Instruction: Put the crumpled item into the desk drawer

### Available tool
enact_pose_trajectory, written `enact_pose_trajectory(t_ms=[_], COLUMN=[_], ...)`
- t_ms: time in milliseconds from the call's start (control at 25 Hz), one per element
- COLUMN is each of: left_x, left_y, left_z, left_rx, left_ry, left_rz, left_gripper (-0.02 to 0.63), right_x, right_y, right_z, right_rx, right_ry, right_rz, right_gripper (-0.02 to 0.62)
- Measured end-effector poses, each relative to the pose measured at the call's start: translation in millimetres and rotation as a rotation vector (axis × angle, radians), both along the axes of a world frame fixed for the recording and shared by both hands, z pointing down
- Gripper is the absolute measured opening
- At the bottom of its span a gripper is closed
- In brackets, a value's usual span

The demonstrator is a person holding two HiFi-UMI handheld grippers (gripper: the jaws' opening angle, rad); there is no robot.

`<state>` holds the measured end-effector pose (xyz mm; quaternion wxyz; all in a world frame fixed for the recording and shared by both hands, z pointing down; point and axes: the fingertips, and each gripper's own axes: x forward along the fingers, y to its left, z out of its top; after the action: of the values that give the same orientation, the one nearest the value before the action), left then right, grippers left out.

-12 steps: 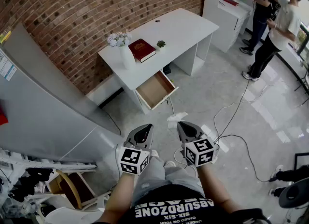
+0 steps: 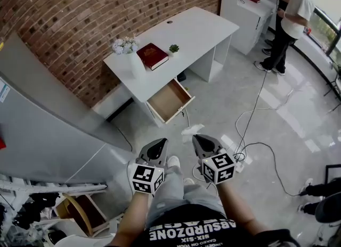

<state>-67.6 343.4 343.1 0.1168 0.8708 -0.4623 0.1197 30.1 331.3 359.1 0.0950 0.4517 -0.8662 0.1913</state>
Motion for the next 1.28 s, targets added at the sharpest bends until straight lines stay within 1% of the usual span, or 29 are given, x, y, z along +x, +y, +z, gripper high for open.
enact_pose_trajectory(t_ms=[320, 800, 1040, 1280], left_x=[-3.4, -17.0, -19.7, -32.4], left_y=[-48.4, -134.3, -163.0, -186.4], left_z=[11.2, 10.9, 12.2, 19.3], left_rx=[-0.021, -0.039, -0.049, -0.062], left_ry=[0.005, 0.009, 0.000, -0.005], left_rz=[0.020, 0.027, 0.042, 0.047], left_gripper=[0.006, 0.006, 0.006, 0.006], right_x=[-2.2, -8.3, -7.6, -13.8], right_y=[-48.9, -133.6, -164.6, -189.2], right_z=[5.5, -0.6, 1.2, 8.9], right_rx=[-0.016, -0.026, -0.035, -0.051], right_ry=[0.001, 0.003, 0.001, 0.003], right_rz=[0.013, 0.028, 0.046, 0.062], right_gripper=[-0.002, -0.002, -0.002, -0.002])
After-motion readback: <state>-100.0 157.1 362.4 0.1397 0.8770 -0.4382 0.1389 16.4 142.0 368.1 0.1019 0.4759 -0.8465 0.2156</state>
